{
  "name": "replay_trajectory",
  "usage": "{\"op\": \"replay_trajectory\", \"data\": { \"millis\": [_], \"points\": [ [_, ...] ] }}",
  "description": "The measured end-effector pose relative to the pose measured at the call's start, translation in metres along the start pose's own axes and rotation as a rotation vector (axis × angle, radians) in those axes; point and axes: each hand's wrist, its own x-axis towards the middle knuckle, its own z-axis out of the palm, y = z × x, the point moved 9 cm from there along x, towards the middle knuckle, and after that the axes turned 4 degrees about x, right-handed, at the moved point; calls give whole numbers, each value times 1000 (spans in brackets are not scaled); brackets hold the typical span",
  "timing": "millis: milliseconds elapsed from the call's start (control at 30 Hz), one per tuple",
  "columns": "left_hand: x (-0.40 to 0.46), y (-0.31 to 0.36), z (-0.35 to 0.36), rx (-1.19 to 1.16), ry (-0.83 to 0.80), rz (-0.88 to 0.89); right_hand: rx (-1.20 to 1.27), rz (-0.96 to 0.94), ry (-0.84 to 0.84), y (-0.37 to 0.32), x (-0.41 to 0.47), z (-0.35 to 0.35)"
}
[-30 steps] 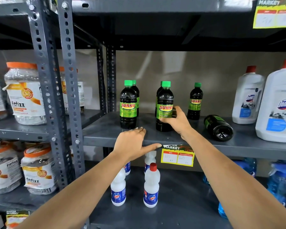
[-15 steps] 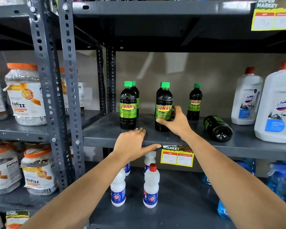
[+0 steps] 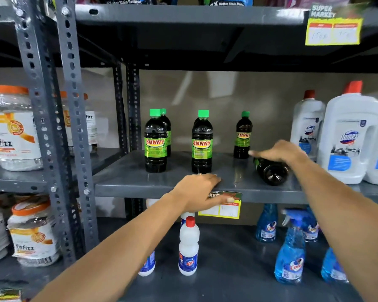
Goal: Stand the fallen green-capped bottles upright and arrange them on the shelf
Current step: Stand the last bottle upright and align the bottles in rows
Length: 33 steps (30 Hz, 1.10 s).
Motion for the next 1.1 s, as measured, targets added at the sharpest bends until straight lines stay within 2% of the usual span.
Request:
{"op": "replay_trajectory", "data": {
  "millis": [67,100,167,333,467,667,867,1100],
  "points": [
    [2,2,3,56,14,12,182,83,-175,16,5,23],
    [2,2,3,71,27,18,281,106,-193,20,7,29],
    [2,2,5,79,40,25,445,110,-120,25,15,29],
    [4,1,7,86,44,18,757,90,190,32,12,24],
    [7,-1,9,60,63,1,965,-83,298,21,5,29],
    [6,-2,7,104,112,-49,960,-350,295,2,0,27],
    [4,-4,5,73,125,-97,1170,-355,60,1,10,44],
    [5,-4,6,46,90,-96,1082,-373,52,-2,6,43]
  ]
}}
